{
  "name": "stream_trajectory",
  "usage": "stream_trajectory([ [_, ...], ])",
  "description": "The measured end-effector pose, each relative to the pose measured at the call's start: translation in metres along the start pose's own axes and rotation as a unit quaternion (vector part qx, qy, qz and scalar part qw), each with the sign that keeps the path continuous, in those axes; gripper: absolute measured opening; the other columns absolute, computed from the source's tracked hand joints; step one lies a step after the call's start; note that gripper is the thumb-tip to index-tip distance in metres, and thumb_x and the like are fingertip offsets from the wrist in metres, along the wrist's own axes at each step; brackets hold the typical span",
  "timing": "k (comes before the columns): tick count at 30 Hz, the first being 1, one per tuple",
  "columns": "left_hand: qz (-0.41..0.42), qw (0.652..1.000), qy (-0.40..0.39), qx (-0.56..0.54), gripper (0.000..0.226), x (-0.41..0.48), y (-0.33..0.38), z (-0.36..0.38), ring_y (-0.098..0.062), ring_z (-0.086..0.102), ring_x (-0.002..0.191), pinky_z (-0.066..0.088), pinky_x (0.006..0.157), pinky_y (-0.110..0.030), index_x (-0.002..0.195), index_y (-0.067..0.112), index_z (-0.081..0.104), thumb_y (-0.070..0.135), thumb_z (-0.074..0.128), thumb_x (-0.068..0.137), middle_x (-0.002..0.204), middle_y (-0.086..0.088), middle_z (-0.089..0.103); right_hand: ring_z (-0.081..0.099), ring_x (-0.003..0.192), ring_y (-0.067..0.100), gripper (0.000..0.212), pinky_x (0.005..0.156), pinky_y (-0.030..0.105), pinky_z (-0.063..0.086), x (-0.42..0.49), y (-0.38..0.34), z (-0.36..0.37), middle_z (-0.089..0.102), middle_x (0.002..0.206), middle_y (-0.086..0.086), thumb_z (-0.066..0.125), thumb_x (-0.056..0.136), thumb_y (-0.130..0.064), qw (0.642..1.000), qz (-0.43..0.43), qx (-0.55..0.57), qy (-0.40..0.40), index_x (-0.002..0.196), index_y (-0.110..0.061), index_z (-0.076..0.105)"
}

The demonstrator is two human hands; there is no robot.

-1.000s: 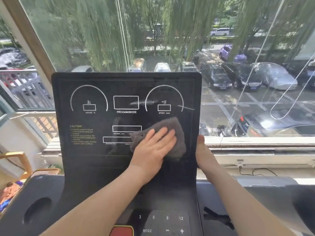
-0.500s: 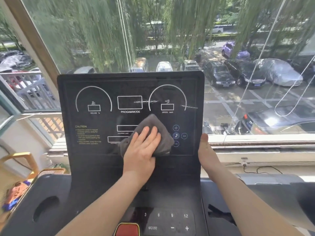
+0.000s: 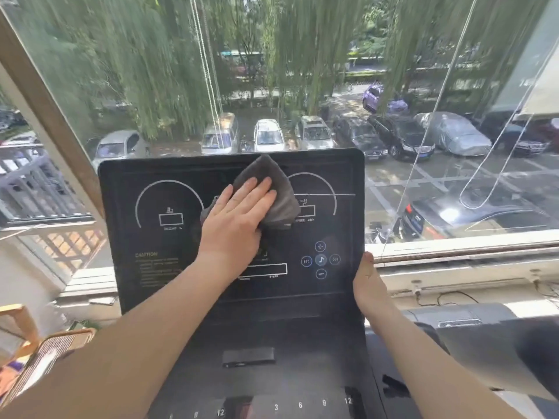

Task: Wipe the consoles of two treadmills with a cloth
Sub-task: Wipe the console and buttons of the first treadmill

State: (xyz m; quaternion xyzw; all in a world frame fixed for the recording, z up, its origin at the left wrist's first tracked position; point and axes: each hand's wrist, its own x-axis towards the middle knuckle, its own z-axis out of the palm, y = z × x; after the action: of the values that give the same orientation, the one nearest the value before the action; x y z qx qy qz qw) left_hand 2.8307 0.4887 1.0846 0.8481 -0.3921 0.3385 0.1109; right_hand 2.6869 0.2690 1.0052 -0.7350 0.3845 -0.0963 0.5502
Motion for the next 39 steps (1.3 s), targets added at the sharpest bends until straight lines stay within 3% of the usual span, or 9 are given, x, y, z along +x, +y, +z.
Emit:
stream_trajectory([
  [3,-0.005,1.0,0.007,-0.014,0.073,-0.024,0.02,0.017,-0.027,0.034,0.152,0.022,0.126,-0.05,0.15,0.014,0.052,-0.003,0.063,0.08,0.162,-0.002,0.041,0.041,0.136,0.037,0.047,0.115,0.051,0.034,-0.011,-0.017,0.004,0.046,0.148,0.02,0.03,0.11,-0.036,0.983,-0.074,-0.086,0.143,0.14,-0.007,0.053],
  [5,0.098,0.994,-0.042,0.005,0.07,-0.059,0.024,0.033,-0.027,0.034,0.152,0.02,0.126,-0.048,0.149,0.016,0.053,0.0,0.057,0.081,0.162,-0.001,0.042,0.032,0.141,0.034,0.049,0.119,0.047,0.027,-0.018,-0.034,0.008,0.037,0.15,0.018,0.048,0.105,-0.028,0.962,-0.153,-0.112,0.197,0.149,-0.006,0.045],
  [8,0.342,0.925,-0.168,0.016,0.057,-0.083,-0.001,0.037,-0.021,0.031,0.154,0.008,0.128,-0.045,0.144,0.025,0.056,0.011,0.045,0.089,0.163,0.006,0.041,0.028,0.139,0.026,0.053,0.12,0.044,0.026,-0.025,-0.066,0.012,0.035,0.149,0.014,0.057,0.099,-0.016,0.92,-0.285,-0.166,0.212,0.15,-0.007,0.045],
  [11,0.418,0.887,-0.192,0.033,0.051,-0.053,-0.04,0.016,-0.013,0.032,0.153,0.003,0.129,-0.043,0.137,0.031,0.06,0.014,0.046,0.091,0.16,0.013,0.044,0.032,0.141,0.024,0.046,0.118,0.033,0.026,-0.026,-0.105,0.015,0.04,0.149,0.009,0.055,0.099,-0.012,0.882,-0.378,-0.218,0.178,0.145,-0.008,0.052],
  [17,0.15,0.988,-0.021,0.01,0.073,0.002,-0.088,-0.022,-0.017,0.036,0.151,0.018,0.126,-0.047,0.146,0.023,0.057,0.002,0.063,0.076,0.16,0.005,0.044,0.031,0.153,0.027,0.048,0.128,0.034,0.015,-0.028,-0.185,0.036,0.043,0.16,0.012,0.05,0.104,-0.017,0.822,-0.459,-0.315,0.116,0.151,-0.006,0.049],
  [20,-0.001,0.998,0.036,-0.055,0.077,-0.028,-0.052,-0.008,-0.022,0.033,0.153,0.02,0.126,-0.049,0.147,0.018,0.057,-0.001,0.065,0.072,0.161,0.002,0.042,0.02,0.159,0.021,0.053,0.131,0.041,0.009,-0.026,-0.208,0.055,0.034,0.168,0.004,0.041,0.109,-0.03,0.792,-0.458,-0.396,0.081,0.16,-0.014,0.037],
  [29,0.341,0.932,-0.118,0.041,0.06,-0.066,-0.105,-0.009,-0.015,0.028,0.154,0.017,0.126,-0.048,0.145,0.027,0.055,0.008,0.059,0.088,0.163,0.009,0.04,0.033,0.15,0.027,0.068,0.126,0.048,0.02,-0.029,-0.205,0.097,0.047,0.157,0.003,0.011,0.102,-0.047,0.803,-0.395,-0.415,0.163,0.157,-0.017,0.038],
  [36,-0.054,0.997,0.052,-0.033,0.077,-0.023,-0.099,-0.027,-0.021,0.029,0.155,0.018,0.127,-0.05,0.151,0.019,0.051,-0.003,0.065,0.079,0.163,0.003,0.039,0.031,0.149,0.033,0.064,0.125,0.052,0.022,-0.026,-0.196,0.104,0.043,0.154,0.005,0.014,0.103,-0.049,0.781,-0.395,-0.445,0.19,0.159,-0.02,0.026],
  [39,-0.082,0.993,0.053,-0.062,0.075,-0.054,-0.054,-0.003,-0.024,0.029,0.154,0.021,0.126,-0.052,0.149,0.017,0.055,-0.002,0.064,0.077,0.162,0.001,0.041,0.035,0.146,0.034,0.062,0.124,0.052,0.024,-0.025,-0.197,0.105,0.046,0.151,0.006,0.018,0.104,-0.047,0.781,-0.397,-0.439,0.197,0.157,-0.018,0.031],
])
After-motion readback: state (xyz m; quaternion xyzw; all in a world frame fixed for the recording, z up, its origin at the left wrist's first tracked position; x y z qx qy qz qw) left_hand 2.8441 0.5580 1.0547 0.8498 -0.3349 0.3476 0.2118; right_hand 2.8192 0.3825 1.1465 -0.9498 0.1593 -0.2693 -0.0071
